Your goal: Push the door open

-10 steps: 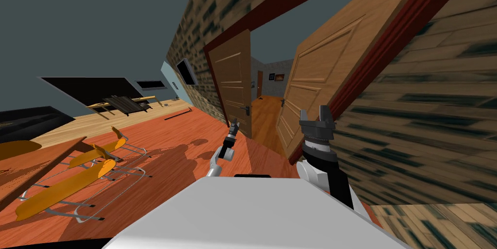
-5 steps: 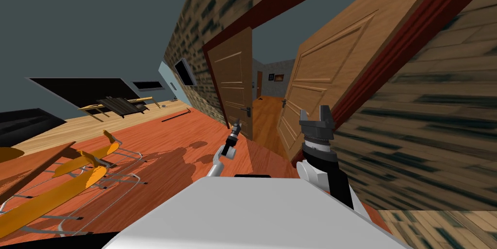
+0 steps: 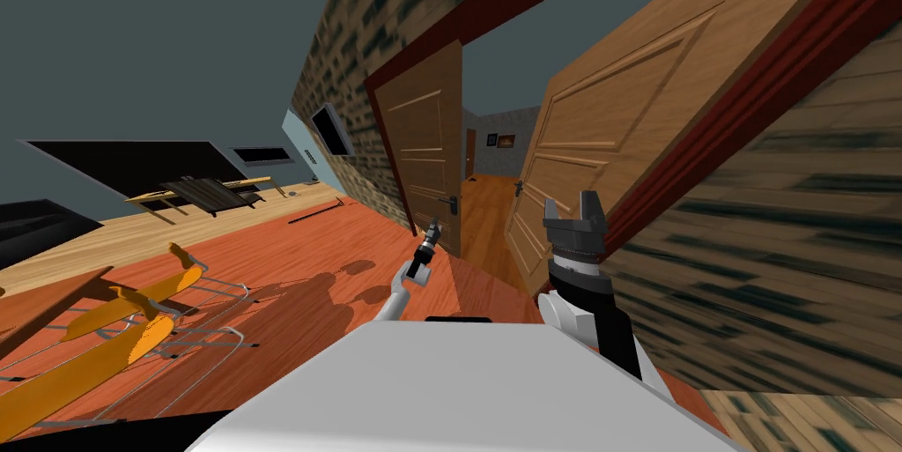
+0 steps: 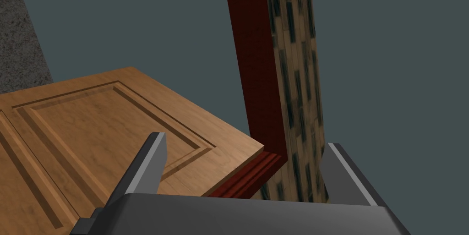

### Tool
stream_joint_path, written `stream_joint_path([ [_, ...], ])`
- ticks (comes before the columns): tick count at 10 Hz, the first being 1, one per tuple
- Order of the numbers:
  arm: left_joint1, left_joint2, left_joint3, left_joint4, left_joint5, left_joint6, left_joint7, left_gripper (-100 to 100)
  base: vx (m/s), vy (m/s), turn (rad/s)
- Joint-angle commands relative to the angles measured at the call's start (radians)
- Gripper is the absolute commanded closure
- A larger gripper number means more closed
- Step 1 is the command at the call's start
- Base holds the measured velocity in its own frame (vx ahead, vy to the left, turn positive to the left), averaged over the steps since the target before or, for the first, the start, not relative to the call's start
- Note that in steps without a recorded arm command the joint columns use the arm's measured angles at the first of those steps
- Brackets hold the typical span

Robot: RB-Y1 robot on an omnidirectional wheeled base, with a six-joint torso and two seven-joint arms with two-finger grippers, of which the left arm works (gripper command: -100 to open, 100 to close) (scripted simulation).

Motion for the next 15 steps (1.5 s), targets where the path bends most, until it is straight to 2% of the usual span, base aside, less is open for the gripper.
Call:
stream_joint_path([
  [1, -0.023, -0.003, -0.006, 0.041, -0.002, 0.002, 0.008, -100, 0.102, 0.075, -0.026],
  [6, -0.092, -0.009, -0.025, 0.151, -0.006, 0.013, 0.032, -100, 0.090, 0.072, -0.024],
  [15, -0.197, -0.028, -0.053, 0.322, -0.014, 0.032, 0.069, -100, 0.086, 0.064, -0.020],
])
